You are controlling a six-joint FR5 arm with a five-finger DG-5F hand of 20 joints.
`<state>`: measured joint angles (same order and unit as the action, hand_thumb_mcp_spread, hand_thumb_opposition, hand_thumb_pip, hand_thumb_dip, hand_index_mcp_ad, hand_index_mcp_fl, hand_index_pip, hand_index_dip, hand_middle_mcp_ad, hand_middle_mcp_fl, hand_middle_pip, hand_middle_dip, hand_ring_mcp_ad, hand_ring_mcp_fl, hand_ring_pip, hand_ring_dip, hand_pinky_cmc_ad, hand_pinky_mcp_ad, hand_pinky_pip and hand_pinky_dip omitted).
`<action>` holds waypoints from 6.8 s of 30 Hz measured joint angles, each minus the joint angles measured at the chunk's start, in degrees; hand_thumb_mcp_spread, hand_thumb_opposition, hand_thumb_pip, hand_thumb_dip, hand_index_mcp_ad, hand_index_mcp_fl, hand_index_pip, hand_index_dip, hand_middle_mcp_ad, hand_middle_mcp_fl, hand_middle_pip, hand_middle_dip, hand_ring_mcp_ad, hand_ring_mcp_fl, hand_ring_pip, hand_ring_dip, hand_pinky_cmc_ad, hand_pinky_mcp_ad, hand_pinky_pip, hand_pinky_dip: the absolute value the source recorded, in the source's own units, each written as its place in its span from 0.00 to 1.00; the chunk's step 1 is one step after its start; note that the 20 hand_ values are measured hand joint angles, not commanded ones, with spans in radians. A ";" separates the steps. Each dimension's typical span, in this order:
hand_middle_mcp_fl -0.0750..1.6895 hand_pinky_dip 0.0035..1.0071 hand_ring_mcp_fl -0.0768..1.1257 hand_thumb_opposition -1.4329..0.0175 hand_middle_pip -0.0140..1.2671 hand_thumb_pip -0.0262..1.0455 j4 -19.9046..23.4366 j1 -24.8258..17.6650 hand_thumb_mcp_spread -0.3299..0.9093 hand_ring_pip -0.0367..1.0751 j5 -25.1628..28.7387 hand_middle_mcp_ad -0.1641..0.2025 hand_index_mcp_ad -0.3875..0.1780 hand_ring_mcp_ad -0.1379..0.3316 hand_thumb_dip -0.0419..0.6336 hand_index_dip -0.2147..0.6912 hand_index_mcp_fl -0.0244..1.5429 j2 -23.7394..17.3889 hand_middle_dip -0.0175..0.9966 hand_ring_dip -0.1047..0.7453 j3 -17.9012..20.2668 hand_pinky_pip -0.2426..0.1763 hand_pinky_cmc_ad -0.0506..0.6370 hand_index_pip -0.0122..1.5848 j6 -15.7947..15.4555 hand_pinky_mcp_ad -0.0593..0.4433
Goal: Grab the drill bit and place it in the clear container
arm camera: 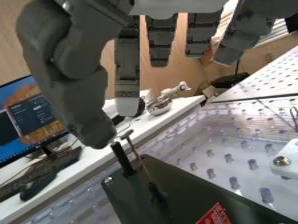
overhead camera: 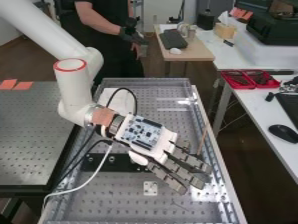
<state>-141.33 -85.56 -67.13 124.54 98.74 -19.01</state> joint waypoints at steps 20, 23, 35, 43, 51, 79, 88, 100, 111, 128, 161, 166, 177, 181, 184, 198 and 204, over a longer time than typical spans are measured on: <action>0.06 0.16 0.06 0.36 0.10 0.66 -4.33 1.29 0.59 0.07 -3.17 0.59 0.59 0.61 0.55 0.53 0.09 1.00 0.15 0.08 -2.62 0.28 0.51 0.89 -6.50 0.45; 0.06 0.16 0.06 0.36 0.10 0.66 -4.37 1.45 0.59 0.07 -3.40 0.59 0.59 0.61 0.56 0.48 0.11 0.97 0.15 0.08 -2.58 0.29 0.50 0.84 -6.26 0.44; 0.07 0.16 0.07 0.36 0.10 0.64 -4.79 1.54 0.59 0.07 -3.87 0.58 0.59 0.61 0.55 0.44 0.20 1.19 0.15 0.08 -2.75 0.29 0.50 0.80 -5.31 0.44; 0.07 0.16 0.06 0.36 0.10 0.62 -4.11 1.44 0.59 0.08 -4.10 0.58 0.56 0.62 0.56 0.44 0.25 1.52 0.15 0.08 -2.66 0.29 0.51 0.80 -4.96 0.45; 0.09 0.17 0.06 0.33 0.10 0.56 -3.92 1.32 0.65 0.08 -3.92 0.58 0.48 0.62 0.55 0.44 0.35 1.81 0.15 0.08 -2.87 0.32 0.50 0.88 -5.21 0.45; 0.10 0.17 0.06 0.34 0.10 0.57 -4.06 1.41 0.64 0.08 -3.65 0.58 0.47 0.64 0.53 0.42 0.25 0.61 0.15 0.08 -2.39 0.33 0.48 0.78 -5.67 0.44; 0.10 0.17 0.06 0.34 0.10 0.57 -4.43 1.46 0.63 0.08 -3.55 0.58 0.47 0.64 0.53 0.43 0.25 0.64 0.15 0.08 -2.45 0.33 0.48 0.78 -6.05 0.44; 0.10 0.17 0.06 0.34 0.10 0.57 -4.62 1.64 0.63 0.08 -3.58 0.59 0.47 0.64 0.53 0.42 0.25 0.53 0.15 0.08 -2.31 0.33 0.48 0.78 -6.19 0.45; 0.10 0.17 0.06 0.34 0.10 0.57 -4.21 1.64 0.63 0.08 -3.31 0.59 0.47 0.64 0.53 0.42 0.30 0.75 0.15 0.08 -2.25 0.33 0.48 0.80 -6.10 0.45; 0.13 0.17 0.06 0.34 0.10 0.52 -2.39 1.49 0.68 0.10 -2.87 0.59 0.47 0.67 0.53 0.41 0.41 0.96 0.15 0.08 -1.73 0.37 0.48 0.82 -4.91 0.44; 0.16 0.16 0.09 0.33 0.10 0.49 0.06 1.63 0.70 0.10 -3.18 0.59 0.48 0.67 0.51 0.41 0.49 -2.62 0.15 0.09 -0.96 0.37 0.48 0.77 -5.24 0.44; 0.16 0.16 0.09 0.33 0.10 0.49 1.29 1.29 0.70 0.10 -3.71 0.59 0.48 0.67 0.51 0.41 0.50 -5.24 0.15 0.09 0.45 0.37 0.48 0.76 -6.15 0.44; 0.16 0.16 0.09 0.33 0.10 0.49 5.71 -2.10 0.70 0.10 -7.56 0.59 0.48 0.68 0.51 0.43 0.50 -12.99 0.15 0.09 4.93 0.37 0.48 0.75 -9.44 0.43; 0.16 0.16 0.09 0.32 0.10 0.49 6.51 -3.98 0.70 0.10 -10.11 0.59 0.48 0.68 0.51 0.44 0.50 -14.67 0.15 0.09 5.94 0.37 0.48 0.74 -10.02 0.42; 0.16 0.16 0.09 0.32 0.10 0.49 6.79 -5.11 0.70 0.10 -11.48 0.59 0.48 0.68 0.51 0.44 0.50 -15.25 0.15 0.09 6.33 0.37 0.48 0.74 -10.03 0.41; 0.16 0.16 0.10 0.32 0.10 0.49 5.39 -10.78 0.70 0.10 -20.52 0.59 0.48 0.70 0.51 0.45 0.51 -13.81 0.15 0.09 4.94 0.37 0.48 0.73 -8.03 0.42; 0.16 0.16 0.10 0.32 0.10 0.49 4.04 -12.32 0.70 0.10 -21.42 0.59 0.48 0.70 0.51 0.45 0.51 -11.51 0.15 0.09 3.63 0.37 0.48 0.72 -7.27 0.41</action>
<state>-137.29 -97.89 -88.55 113.03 102.37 -26.28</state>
